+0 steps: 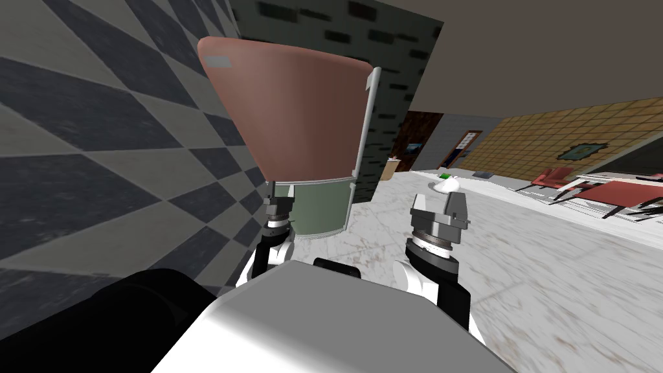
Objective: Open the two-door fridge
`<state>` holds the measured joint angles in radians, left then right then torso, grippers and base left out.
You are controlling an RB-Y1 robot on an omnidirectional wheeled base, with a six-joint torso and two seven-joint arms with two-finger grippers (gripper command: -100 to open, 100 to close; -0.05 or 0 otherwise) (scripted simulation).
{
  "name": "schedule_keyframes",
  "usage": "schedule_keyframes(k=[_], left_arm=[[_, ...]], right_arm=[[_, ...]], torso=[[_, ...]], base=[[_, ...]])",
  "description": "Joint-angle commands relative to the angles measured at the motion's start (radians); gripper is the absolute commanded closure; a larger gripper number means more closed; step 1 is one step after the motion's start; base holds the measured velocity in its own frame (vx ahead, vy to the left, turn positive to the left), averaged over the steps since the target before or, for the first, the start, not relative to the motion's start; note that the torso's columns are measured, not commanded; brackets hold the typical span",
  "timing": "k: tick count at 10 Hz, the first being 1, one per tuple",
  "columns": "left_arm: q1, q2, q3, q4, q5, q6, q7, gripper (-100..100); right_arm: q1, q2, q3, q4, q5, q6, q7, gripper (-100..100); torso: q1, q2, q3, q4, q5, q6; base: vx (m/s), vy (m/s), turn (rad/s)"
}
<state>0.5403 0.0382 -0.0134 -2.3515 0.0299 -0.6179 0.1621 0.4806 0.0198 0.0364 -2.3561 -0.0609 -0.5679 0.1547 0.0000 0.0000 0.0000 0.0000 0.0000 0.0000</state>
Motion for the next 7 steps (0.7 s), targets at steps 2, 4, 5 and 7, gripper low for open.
schedule_keyframes(k=[2, 4, 5, 7], left_arm=[[0.0, 0.0, 0.0, 0.0, 0.0, 0.0, 0.0, 0], [0.0, 0.0, 0.0, 0.0, 0.0, 0.0, 0.0, 0], [0.0, 0.0, 0.0, 0.0, 0.0, 0.0, 0.0, 0], [0.0, 0.0, 0.0, 0.0, 0.0, 0.0, 0.0, 0]], right_arm=[[0.0, 0.0, 0.0, 0.0, 0.0, 0.0, 0.0, 0], [0.0, 0.0, 0.0, 0.0, 0.0, 0.0, 0.0, 0], [0.0, 0.0, 0.0, 0.0, 0.0, 0.0, 0.0, 0], [0.0, 0.0, 0.0, 0.0, 0.0, 0.0, 0.0, 0]], torso=[[0.0, 0.104, -0.209, 0.105, 0.0, 0.0], [0.0, 0.248, -0.497, 0.249, 0.0, 0.0], [0.0, 0.322, -0.644, 0.322, 0.0, 0.0], [0.0, 0.47, -0.939, 0.47, 0.0, 0.0]], base=[[0.0, 0.0, 0.0], [0.0, 0.0, 0.0], [0.0, 0.0, 0.0], [0.0, 0.0, 0.0]])
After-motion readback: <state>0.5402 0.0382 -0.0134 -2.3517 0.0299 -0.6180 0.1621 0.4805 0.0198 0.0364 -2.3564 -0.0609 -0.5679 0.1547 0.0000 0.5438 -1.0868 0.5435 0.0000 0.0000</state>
